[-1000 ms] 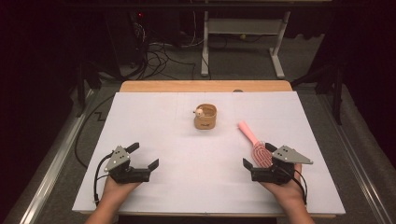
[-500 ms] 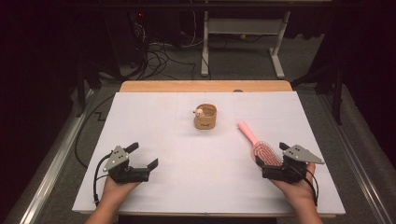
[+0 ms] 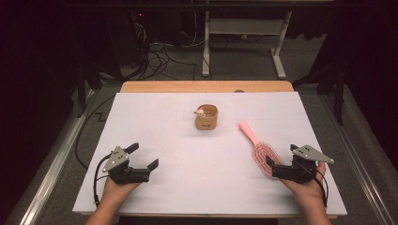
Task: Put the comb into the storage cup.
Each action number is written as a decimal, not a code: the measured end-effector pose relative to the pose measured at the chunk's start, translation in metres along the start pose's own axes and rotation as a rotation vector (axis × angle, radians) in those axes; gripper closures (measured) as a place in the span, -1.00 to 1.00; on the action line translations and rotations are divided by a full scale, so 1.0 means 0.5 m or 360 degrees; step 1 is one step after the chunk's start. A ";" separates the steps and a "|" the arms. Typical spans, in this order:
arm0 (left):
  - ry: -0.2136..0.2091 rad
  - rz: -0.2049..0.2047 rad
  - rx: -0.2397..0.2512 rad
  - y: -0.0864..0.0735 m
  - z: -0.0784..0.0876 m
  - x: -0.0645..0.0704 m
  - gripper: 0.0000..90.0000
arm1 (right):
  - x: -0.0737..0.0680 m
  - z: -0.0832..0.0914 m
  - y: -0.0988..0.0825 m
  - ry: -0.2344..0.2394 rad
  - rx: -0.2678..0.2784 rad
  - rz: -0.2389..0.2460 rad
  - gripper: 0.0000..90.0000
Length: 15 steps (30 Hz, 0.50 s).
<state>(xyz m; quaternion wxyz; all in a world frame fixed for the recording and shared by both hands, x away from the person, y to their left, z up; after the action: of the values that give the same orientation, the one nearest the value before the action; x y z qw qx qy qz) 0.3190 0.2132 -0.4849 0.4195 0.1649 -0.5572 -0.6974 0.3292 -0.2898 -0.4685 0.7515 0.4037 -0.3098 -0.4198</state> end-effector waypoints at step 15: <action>-0.0011 -0.0011 0.0000 -0.001 -0.001 0.002 -1.00 | -0.008 -0.010 -0.006 0.0041 -0.0062 0.0014 -1.00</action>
<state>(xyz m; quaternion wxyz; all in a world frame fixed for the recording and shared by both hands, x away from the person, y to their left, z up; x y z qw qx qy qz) 0.3186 0.2119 -0.4852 0.4150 0.1645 -0.5581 -0.6995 0.3301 -0.2853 -0.4742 0.7650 0.3930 -0.2937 -0.4173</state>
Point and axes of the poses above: each handheld gripper's, and its own axes: z roughly backward along the jaws, y roughly out of its top, x roughly to its right, the point moved 3 cm from there along -z, roughly forward along the jaws, and after that the axes turned 8 degrees about z, right-handed, at the moved point
